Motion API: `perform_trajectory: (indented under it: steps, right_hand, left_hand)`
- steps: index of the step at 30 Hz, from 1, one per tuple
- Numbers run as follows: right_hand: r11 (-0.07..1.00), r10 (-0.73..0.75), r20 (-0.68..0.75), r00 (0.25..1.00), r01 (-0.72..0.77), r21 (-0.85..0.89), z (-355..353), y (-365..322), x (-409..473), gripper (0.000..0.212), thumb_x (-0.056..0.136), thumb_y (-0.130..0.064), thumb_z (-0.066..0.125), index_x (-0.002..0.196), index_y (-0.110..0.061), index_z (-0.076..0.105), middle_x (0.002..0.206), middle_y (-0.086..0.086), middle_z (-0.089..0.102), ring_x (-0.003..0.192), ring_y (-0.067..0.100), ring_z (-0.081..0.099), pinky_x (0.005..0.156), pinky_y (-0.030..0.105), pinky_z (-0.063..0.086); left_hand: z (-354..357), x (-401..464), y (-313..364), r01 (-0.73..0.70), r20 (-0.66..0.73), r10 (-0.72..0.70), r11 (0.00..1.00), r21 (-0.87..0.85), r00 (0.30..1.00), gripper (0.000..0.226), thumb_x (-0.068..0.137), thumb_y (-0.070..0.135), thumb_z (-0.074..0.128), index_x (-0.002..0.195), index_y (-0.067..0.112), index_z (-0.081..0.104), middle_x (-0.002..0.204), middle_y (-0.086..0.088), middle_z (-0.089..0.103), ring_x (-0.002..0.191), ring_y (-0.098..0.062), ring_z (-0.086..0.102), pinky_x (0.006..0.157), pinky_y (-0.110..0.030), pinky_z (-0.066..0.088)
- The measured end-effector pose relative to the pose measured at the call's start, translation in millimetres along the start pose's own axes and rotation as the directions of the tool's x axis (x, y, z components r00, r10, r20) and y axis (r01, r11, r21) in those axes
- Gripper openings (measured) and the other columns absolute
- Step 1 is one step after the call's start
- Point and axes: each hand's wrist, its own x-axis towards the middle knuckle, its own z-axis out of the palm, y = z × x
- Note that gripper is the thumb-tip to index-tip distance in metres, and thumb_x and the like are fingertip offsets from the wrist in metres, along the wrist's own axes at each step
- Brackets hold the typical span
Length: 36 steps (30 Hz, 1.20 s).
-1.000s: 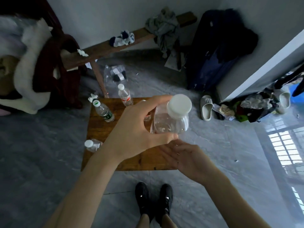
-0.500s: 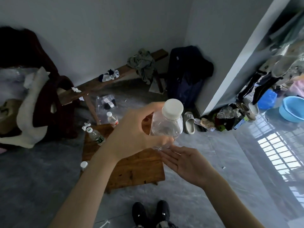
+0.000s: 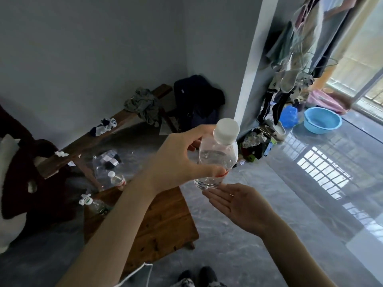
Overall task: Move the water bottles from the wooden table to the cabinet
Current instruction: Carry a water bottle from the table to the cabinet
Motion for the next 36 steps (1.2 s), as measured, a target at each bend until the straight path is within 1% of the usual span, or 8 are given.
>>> perform_trajectory:
  steps: [4,8,11,15,18,22,29,36]
  right_hand:
    - [0.990,-0.095,-0.076,0.993,0.102,0.094,-8.2,8.2,-14.5,0.042,0.095,-0.010,0.044,0.132,0.008,0.052,0.127,0.027,0.064,0.116,0.036,0.065,0.098,0.041,0.053]
    - [0.949,-0.189,-0.182,0.965,0.227,0.220,-16.9,28.1,-28.0,0.045,0.096,-0.017,0.044,0.132,0.008,0.053,0.127,0.028,0.064,0.115,0.037,0.065,0.095,0.044,0.055]
    - [0.903,-0.244,-0.259,0.935,0.316,0.292,-20.4,46.3,-38.6,0.045,0.096,-0.018,0.044,0.131,0.009,0.054,0.127,0.029,0.063,0.115,0.038,0.065,0.092,0.046,0.055]
    - [0.831,-0.271,-0.373,0.887,0.411,0.375,-30.7,75.4,-57.7,0.046,0.101,-0.021,0.038,0.132,0.009,0.053,0.131,0.029,0.061,0.115,0.039,0.063,0.090,0.048,0.055]
    - [0.769,-0.295,-0.443,0.846,0.486,0.415,-40.0,97.8,-78.7,0.046,0.102,-0.023,0.037,0.129,0.010,0.056,0.130,0.029,0.061,0.115,0.040,0.063,0.091,0.049,0.054]
    - [0.672,-0.328,-0.538,0.776,0.592,0.444,-54.7,125.9,-112.9,0.046,0.102,-0.024,0.037,0.128,0.008,0.057,0.131,0.028,0.061,0.120,0.041,0.060,0.092,0.050,0.052]
    - [0.496,-0.347,-0.682,0.644,0.743,0.449,-75.9,172.4,-175.5,0.044,0.103,-0.026,0.038,0.122,0.007,0.061,0.126,0.028,0.065,0.112,0.039,0.066,0.088,0.047,0.057]
    - [0.321,-0.344,-0.779,0.524,0.846,0.427,-97.0,242.2,-253.1,0.044,0.102,-0.023,0.037,0.121,0.008,0.061,0.125,0.028,0.065,0.112,0.040,0.065,0.089,0.047,0.055]
  left_hand:
    - [7.0,14.9,4.5,-0.080,0.086,0.082,0.997,-0.016,0.993,0.068,0.068,0.045,0.087,0.123,0.056,0.050,0.112,0.030,0.066,0.106,0.006,0.062,0.089,-0.008,0.047]
    - [14.5,26.8,9.9,-0.129,0.208,0.141,0.989,-0.073,0.968,0.072,0.069,0.040,0.089,0.131,0.045,0.054,0.113,0.023,0.068,0.103,0.007,0.062,0.085,-0.004,0.045]
    - [27.7,29.7,13.3,-0.185,0.305,0.207,0.978,-0.099,0.930,0.074,0.066,0.046,0.089,0.130,0.047,0.053,0.113,0.020,0.069,0.100,0.003,0.064,0.087,-0.012,0.050]
    - [50.8,28.0,21.2,-0.228,0.411,0.269,0.963,-0.147,0.871,0.075,0.062,0.057,0.086,0.129,0.050,0.054,0.113,0.021,0.069,0.102,-0.001,0.066,0.093,-0.034,0.055]
    - [73.3,24.6,32.7,-0.276,0.481,0.341,0.940,-0.202,0.808,0.071,0.066,0.046,0.089,0.129,0.046,0.057,0.112,0.021,0.070,0.100,0.001,0.065,0.093,-0.030,0.054]
    - [106.3,15.5,59.5,-0.344,0.572,0.430,0.903,-0.259,0.698,0.069,0.066,0.046,0.088,0.125,0.050,0.054,0.111,0.024,0.068,0.100,0.008,0.062,0.083,-0.010,0.048]
    - [163.7,-16.8,119.9,-0.431,0.653,0.579,0.811,-0.396,0.489,0.073,0.065,0.054,0.081,0.132,0.040,0.055,0.118,0.017,0.069,0.104,0.001,0.064,0.083,-0.009,0.048]
    - [225.5,-86.3,186.2,-0.471,0.678,0.674,0.720,-0.510,0.295,0.062,0.065,0.062,0.080,0.117,0.064,0.046,0.108,0.030,0.067,0.102,0.008,0.062,0.079,-0.007,0.048]
